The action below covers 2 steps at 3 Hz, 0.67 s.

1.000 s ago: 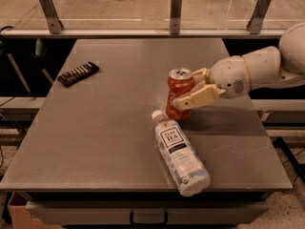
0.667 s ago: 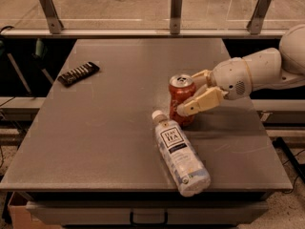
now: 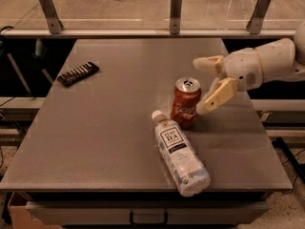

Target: Move coke can near blue plastic bottle

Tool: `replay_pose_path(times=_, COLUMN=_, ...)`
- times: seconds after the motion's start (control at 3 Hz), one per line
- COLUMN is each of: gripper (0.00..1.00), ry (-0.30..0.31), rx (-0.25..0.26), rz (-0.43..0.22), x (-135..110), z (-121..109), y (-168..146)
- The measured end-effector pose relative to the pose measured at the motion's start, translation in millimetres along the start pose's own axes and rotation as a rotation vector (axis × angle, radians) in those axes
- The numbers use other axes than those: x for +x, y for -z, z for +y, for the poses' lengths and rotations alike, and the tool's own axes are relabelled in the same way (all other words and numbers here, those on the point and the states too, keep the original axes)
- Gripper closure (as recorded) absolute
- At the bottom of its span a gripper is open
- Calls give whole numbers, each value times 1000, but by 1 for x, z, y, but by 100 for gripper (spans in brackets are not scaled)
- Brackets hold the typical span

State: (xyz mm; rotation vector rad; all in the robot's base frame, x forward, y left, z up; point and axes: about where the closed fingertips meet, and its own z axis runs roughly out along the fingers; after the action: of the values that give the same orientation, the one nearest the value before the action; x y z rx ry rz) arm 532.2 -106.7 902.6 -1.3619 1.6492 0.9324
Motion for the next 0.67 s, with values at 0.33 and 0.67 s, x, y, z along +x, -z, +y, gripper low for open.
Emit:
replay_pose_path(times=0.33, gripper=0, ry=115, rx=142, rz=-23, x=-55, z=-22, y=54)
replay_pose_path(times=0.67, gripper=0, ry=289, rx=305, rz=-44, x=-133, z=-23, y=120)
